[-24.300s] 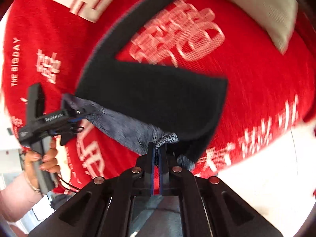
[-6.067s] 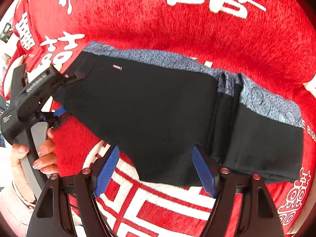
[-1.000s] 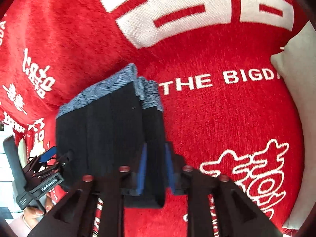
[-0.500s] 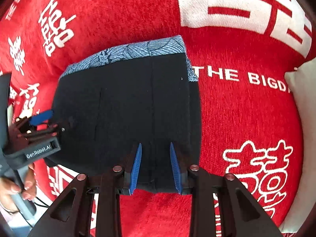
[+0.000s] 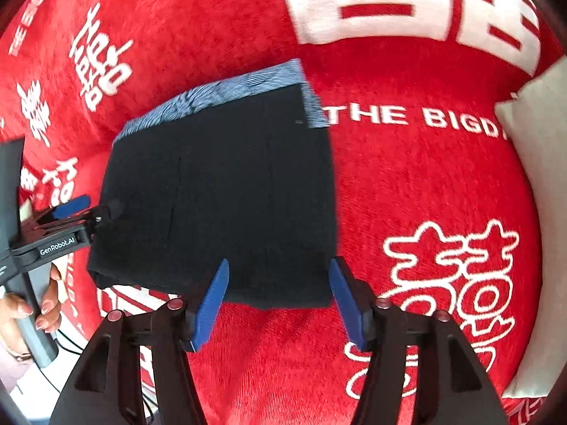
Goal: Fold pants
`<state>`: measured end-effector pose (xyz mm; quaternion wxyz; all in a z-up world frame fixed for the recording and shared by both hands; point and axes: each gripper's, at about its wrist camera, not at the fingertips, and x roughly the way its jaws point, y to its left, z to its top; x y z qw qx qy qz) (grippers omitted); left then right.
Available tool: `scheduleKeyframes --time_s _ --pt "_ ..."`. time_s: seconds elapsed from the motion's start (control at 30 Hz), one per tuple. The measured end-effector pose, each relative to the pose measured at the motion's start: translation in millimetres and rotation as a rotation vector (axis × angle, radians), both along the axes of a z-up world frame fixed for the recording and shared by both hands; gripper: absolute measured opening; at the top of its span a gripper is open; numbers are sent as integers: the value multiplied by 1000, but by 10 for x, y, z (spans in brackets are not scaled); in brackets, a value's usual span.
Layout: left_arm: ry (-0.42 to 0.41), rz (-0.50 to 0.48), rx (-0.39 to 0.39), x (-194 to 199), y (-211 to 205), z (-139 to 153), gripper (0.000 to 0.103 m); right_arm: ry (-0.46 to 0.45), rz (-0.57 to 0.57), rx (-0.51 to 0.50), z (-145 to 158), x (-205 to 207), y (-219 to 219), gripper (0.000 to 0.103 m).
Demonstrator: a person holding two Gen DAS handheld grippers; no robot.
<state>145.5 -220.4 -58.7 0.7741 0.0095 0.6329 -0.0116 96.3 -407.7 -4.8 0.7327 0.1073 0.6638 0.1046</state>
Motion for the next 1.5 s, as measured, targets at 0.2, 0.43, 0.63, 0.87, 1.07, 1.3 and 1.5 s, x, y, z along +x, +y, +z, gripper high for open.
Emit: scheduleKeyframes --time_s 0.2,0.43,0.63,0.87,1.07,1.3,1.5 --pt "49 57 -44 79 291 -94 90 47 -126 58 -64 102 -375 66" --pt "78 79 -133 192 427 -168 90 71 -158 129 -164 270 -436 71" --pt "140 67 -261 334 527 -333 90 57 -145 232 -251 407 -493 71" --pt "196 -4 -412 479 640 -607 90 132 -128 417 -611 633 -619 71" --pt "226 -8 -488 541 661 -821 101 165 -102 560 -884 724 -635 72" --pt "200 23 -513 479 433 -794 88 194 -187 605 -959 710 -711 66" --pt "152 0 -498 407 292 -568 64 177 -224 628 -811 639 -700 40"
